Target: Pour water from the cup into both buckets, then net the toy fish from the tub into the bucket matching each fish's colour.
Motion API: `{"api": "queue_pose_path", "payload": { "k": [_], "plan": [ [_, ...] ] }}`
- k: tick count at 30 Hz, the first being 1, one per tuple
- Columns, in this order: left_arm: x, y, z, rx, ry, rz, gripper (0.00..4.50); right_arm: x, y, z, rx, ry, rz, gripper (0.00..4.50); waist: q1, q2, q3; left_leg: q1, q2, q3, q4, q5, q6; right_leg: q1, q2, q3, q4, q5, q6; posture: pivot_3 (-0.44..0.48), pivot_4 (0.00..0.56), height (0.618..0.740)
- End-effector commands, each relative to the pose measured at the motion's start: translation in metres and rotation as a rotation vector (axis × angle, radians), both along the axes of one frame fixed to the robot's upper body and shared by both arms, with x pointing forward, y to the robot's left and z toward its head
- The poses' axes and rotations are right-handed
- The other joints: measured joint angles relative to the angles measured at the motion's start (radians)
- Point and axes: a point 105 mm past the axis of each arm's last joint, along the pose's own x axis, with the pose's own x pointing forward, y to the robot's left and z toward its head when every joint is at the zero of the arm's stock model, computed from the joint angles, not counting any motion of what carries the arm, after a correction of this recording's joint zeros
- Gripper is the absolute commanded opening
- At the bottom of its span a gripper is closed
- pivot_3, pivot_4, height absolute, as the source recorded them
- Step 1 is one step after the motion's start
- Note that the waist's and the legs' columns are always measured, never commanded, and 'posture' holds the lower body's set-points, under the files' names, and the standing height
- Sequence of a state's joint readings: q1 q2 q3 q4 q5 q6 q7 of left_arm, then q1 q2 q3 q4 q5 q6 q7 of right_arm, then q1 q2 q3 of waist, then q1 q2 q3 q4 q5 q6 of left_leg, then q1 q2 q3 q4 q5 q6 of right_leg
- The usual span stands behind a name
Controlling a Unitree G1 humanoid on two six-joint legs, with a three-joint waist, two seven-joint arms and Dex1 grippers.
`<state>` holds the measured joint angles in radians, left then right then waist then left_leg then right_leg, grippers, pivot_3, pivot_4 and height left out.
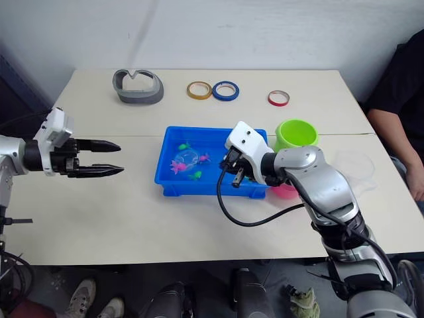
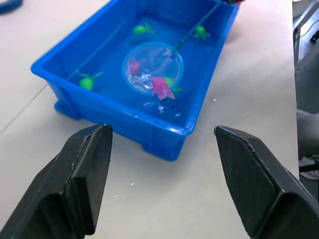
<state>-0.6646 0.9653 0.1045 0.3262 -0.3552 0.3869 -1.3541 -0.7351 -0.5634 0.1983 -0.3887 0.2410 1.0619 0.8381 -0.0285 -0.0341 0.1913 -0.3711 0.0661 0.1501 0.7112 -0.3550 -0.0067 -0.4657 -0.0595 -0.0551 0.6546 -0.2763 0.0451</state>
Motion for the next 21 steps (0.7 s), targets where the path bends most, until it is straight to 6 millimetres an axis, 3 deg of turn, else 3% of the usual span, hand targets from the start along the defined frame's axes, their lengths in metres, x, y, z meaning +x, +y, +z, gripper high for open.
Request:
{"api": "queue_pose_path", "payload": {
  "k": [1, 8, 15, 21],
  "plan": [
    [0.003, -0.009, 0.013, -0.028, -0.055, -0.033, 3.6, -0.005, -0.013, 0.028, 0.039, -0.083, -0.016, 0.0, 0.001, 0.0, 0.0, 0.0, 0.0, 0.0, 0.0, 0.0, 0.0, 0.0, 0.0, 0.0, 0.0, 0.0, 0.0, 0.0, 0.15, 0.727],
    [0.017, -0.039, 0.012, -0.088, -0.064, -0.133, 3.6, -0.015, -0.048, 0.05, 0.035, -0.136, -0.106, 0.0, 0.004, 0.0, 0.0, -0.002, -0.001, 0.0, 0.0, -0.001, 0.002, 0.0, 0.0, -0.001, -0.002, 0.0, 0.001, 0.0, 0.15, 0.727],
    [0.03, -0.072, 0.015, -0.142, -0.078, -0.255, 3.6, -0.046, -0.095, 0.068, -0.016, -0.177, -0.228, 0.0, 0.005, 0.0, 0.0, -0.002, -0.002, 0.0, -0.002, -0.001, 0.002, 0.0, 0.0, -0.001, -0.004, 0.001, 0.002, 0.0, 0.15, 0.727],
    [0.04, -0.091, 0.016, -0.163, -0.079, -0.318, 3.6, -0.073, -0.139, 0.074, -0.051, -0.193, -0.432, 0.0, 0.003, 0.0, 0.0, -0.001, -0.002, 0.0, -0.003, -0.001, 0.002, 0.0, 0.0, 0.0, -0.006, 0.002, 0.003, 0.0, 0.15, 0.727]
  ]
}}
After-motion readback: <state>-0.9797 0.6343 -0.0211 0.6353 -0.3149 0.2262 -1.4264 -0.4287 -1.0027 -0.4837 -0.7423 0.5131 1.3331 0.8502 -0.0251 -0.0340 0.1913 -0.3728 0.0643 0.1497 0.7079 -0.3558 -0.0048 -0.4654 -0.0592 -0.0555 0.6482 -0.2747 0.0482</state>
